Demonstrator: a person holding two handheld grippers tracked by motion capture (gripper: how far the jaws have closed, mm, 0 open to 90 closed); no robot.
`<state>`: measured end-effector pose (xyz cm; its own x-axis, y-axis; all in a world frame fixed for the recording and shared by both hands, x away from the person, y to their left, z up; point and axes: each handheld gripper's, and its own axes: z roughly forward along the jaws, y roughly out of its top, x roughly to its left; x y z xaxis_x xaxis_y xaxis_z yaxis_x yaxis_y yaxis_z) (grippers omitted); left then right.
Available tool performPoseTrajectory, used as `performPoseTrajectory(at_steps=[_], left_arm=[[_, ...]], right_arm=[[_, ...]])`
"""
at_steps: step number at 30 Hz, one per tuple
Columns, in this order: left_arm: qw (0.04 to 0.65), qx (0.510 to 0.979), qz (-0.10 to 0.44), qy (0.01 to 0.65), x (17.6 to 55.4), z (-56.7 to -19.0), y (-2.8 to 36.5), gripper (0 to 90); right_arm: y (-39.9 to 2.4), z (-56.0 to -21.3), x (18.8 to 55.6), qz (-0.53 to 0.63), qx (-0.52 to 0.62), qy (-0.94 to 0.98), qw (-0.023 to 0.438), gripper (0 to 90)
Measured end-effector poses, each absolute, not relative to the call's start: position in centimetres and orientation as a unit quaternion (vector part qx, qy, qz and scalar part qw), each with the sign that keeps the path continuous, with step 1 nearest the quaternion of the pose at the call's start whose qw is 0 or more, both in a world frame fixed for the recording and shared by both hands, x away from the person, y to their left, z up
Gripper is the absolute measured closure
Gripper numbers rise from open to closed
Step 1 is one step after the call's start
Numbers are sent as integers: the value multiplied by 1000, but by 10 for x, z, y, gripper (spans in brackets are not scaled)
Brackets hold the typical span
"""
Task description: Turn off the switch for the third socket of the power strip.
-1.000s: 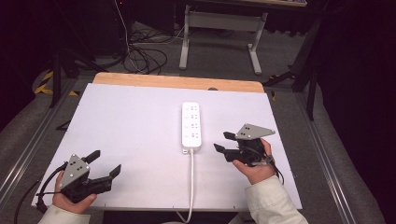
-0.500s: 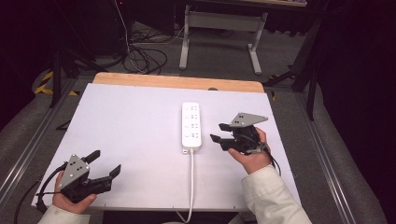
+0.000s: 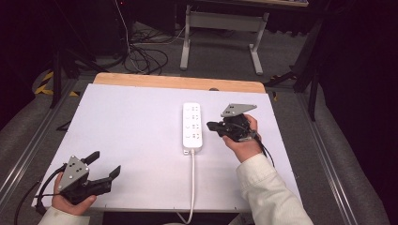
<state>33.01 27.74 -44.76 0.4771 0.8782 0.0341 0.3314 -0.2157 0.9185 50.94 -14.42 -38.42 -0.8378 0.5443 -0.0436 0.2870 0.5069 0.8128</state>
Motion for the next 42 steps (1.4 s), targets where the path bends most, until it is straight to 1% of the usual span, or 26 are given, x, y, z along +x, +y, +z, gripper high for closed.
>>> performPoseTrajectory(at_steps=[5,13,24,38,42], left_arm=[[464,721,295,422,328,-448,279,171],[462,718,298,426,325,-448,281,171],[463,718,295,427,326,-448,282,171],[464,718,293,429,327,-448,283,172],[463,718,293,428,327,-448,283,173]], right_arm=[[-131,-390,524,434,248,854,142,900],[-111,-402,545,434,253,852,148,900],[-96,-419,568,442,280,838,153,900],[-83,-439,588,448,298,828,157,900],[-79,-443,590,454,286,826,173,900]])
